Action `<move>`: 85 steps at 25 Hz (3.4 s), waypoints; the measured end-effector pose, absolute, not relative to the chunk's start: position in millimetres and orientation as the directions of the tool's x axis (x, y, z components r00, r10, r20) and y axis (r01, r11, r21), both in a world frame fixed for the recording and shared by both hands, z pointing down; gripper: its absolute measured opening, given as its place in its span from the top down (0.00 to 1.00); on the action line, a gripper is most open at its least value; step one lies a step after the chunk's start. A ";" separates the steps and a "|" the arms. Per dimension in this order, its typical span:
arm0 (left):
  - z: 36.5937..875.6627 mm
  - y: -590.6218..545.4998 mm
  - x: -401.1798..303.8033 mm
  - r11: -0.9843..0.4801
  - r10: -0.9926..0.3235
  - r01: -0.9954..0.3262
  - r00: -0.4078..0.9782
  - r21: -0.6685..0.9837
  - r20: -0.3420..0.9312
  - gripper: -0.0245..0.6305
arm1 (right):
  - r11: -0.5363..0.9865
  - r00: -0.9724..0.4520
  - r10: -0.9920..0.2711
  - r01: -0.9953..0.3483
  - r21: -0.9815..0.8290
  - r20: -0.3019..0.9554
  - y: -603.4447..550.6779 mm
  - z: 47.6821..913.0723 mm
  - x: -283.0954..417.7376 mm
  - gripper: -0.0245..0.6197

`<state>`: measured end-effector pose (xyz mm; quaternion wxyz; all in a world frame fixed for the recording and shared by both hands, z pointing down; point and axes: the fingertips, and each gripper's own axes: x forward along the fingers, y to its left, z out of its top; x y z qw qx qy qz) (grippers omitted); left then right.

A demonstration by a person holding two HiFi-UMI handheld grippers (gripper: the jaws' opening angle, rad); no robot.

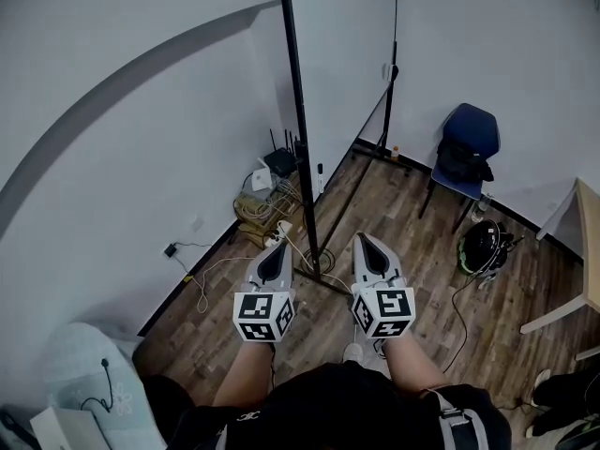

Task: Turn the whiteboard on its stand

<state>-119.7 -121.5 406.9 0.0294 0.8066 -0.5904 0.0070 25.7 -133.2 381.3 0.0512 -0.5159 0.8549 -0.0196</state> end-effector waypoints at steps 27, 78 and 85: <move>454.9 -305.9 -130.7 -0.253 -0.956 -0.966 0.257 0.043 0.144 0.90 | 0.460 -0.464 -0.885 -0.884 -0.087 0.041 -280.4 408.7 27.8 0.97; 512.4 -379.7 -160.6 -0.329 -0.925 -0.944 0.323 0.006 0.202 0.68 | 0.338 -0.345 -0.932 -0.938 -0.084 0.110 -287.1 431.7 67.1 0.97; 512.0 -355.4 -180.9 -0.311 -0.933 -0.950 0.307 0.009 0.188 0.68 | 0.417 -0.422 -0.900 -0.907 -0.067 0.109 -291.1 431.4 40.0 0.97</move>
